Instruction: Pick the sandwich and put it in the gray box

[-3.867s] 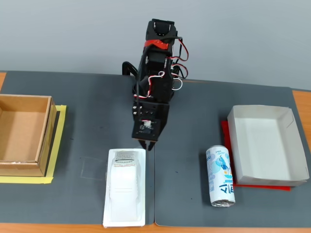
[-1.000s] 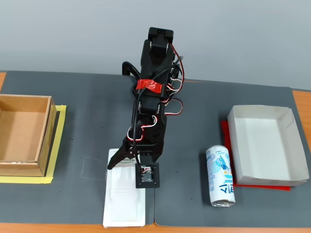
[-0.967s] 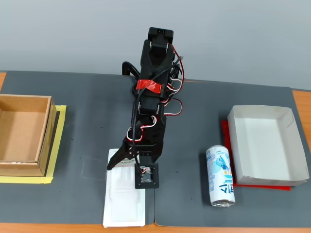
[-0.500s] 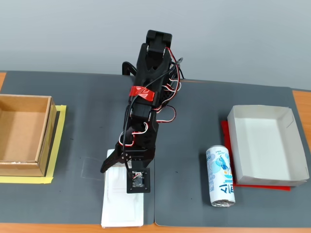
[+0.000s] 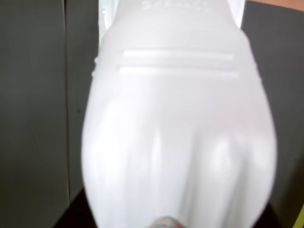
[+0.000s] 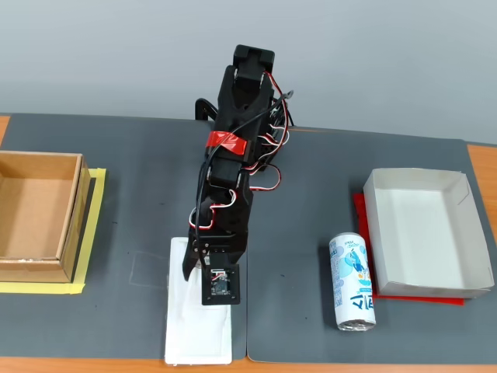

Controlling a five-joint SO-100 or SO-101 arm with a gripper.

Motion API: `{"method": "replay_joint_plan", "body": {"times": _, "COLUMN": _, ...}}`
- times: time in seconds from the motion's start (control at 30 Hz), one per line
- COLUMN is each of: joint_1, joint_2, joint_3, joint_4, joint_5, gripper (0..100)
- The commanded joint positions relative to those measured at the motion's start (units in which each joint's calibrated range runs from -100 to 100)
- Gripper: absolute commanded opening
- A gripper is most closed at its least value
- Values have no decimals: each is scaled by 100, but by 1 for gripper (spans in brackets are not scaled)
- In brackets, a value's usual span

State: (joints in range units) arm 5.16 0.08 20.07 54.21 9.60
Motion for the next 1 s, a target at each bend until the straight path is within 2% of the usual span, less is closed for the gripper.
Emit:
{"method": "replay_joint_plan", "body": {"times": 0.0, "joint_1": 55, "joint_2": 21, "joint_3": 5, "joint_4": -73, "joint_5": -14, "gripper": 6}}
{"method": "replay_joint_plan", "body": {"times": 0.07, "joint_1": 85, "joint_2": 21, "joint_3": 5, "joint_4": -73, "joint_5": -14, "gripper": 1}}
{"method": "replay_joint_plan", "body": {"times": 0.53, "joint_1": 85, "joint_2": -445, "joint_3": -13, "joint_4": -56, "joint_5": -56, "gripper": 2}}
{"method": "replay_joint_plan", "body": {"times": 0.97, "joint_1": -549, "joint_2": -1590, "joint_3": -85, "joint_4": -56, "joint_5": -61, "gripper": 2}}
